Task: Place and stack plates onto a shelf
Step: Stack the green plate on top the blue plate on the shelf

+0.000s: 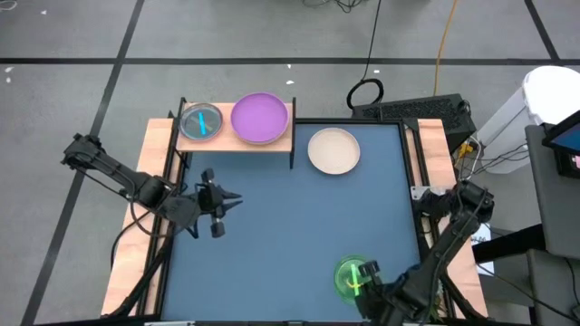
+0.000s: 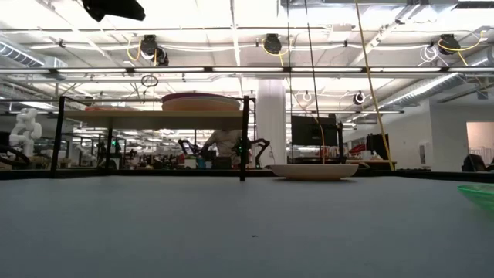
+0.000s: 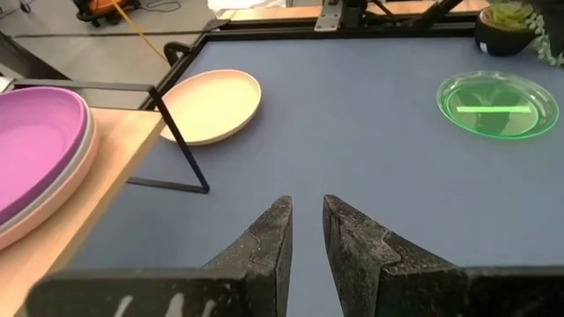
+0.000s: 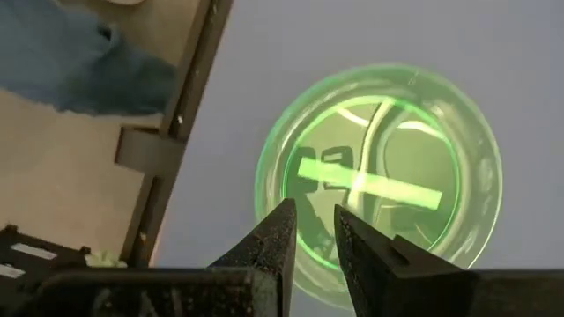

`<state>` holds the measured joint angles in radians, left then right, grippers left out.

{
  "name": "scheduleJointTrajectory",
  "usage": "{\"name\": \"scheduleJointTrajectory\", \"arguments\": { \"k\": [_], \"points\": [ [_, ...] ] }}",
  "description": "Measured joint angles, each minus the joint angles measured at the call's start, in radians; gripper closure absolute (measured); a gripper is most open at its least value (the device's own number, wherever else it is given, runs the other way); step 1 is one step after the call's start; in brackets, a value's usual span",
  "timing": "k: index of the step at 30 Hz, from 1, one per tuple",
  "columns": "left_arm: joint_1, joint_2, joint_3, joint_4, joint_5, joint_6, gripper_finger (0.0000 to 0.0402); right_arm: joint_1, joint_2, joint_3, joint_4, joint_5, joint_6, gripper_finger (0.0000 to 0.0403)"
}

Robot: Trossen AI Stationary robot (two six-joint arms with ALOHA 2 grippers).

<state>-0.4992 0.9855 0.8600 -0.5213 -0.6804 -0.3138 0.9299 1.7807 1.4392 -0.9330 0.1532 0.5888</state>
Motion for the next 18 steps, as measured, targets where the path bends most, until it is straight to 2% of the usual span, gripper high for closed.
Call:
{"name": "scheduleJointTrajectory", "arguments": {
  "k": [7,12,18],
  "points": [
    [0.000,0.017,0.000,0.000,0.000,-0.009,0.0330,0.047,0.000,-0.069,0.043,0.003,0.066,0.0330],
    [0.000,0.017,0.000,0.001,0.000,-0.013,0.0330,0.073,0.000,-0.112,0.069,0.003,0.122,0.0288],
    [0.000,0.017,0.000,0.001,0.000,-0.014,0.0330,0.089,0.000,-0.158,0.151,-0.001,0.058,0.0240]
  ]
}}
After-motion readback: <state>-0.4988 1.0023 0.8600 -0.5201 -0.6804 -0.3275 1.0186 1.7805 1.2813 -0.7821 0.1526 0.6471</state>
